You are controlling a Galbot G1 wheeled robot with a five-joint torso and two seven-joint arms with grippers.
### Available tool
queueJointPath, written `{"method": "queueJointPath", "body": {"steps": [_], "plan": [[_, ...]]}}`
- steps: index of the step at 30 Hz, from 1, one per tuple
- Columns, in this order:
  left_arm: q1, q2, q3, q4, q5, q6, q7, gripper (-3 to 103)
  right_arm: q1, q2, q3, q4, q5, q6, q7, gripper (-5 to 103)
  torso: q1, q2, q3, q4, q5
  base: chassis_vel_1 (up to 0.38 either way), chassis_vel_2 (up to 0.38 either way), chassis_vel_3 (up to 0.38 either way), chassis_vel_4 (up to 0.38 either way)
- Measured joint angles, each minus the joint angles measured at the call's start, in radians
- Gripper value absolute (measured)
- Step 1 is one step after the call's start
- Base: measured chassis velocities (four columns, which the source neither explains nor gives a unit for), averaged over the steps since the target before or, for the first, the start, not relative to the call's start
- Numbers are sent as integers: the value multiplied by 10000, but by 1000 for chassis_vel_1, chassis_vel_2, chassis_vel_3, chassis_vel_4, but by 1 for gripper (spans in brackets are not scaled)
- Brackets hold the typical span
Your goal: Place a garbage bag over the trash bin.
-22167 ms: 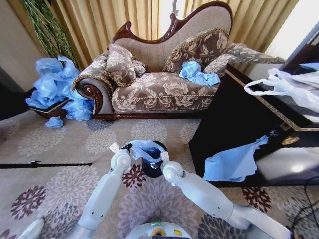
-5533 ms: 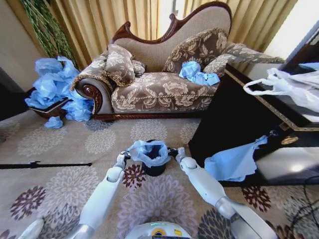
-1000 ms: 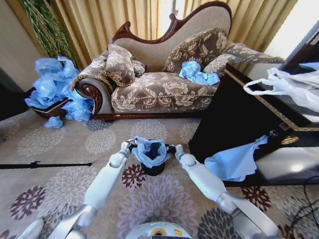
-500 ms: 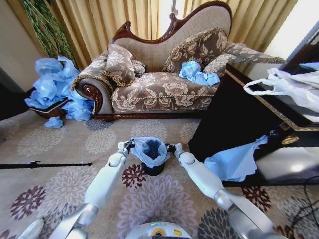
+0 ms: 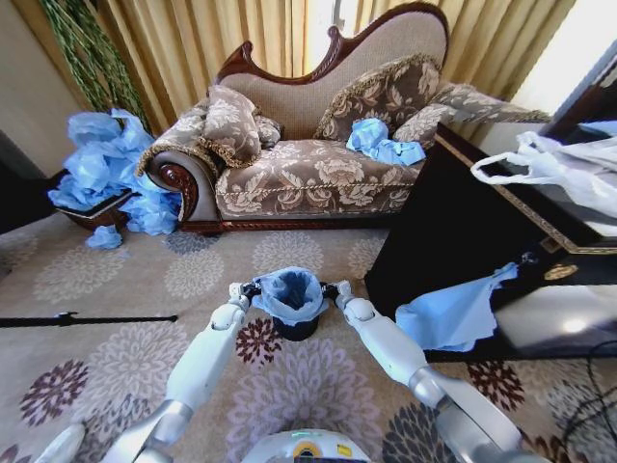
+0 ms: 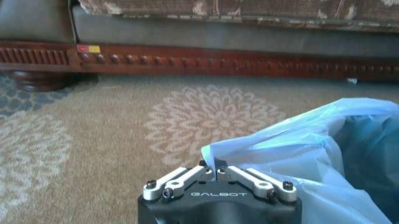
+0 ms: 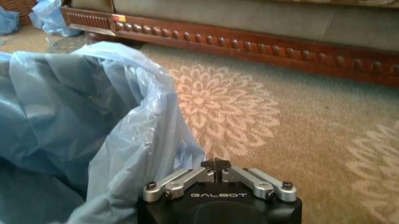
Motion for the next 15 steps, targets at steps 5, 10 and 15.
{"method": "queueJointPath", "body": {"steps": [5,10,15], "plan": [[129,-14,5,74,12,97,71,0,-76,5,-19,-37,-43,-21,-72,0,0,0,0,0,-1,0,0,0,0],[315,-110,-11,101,21,195,129,0,-134,2,-5,-119,-135,-21,-184,0,-1,0,0,1,-1,0,0,0,0],[453,-145,-18,135,66,234,185,0,-189,-38,-6,-167,-240,-16,-220,0,0,0,0,1,0,0,0,0,0]]}}
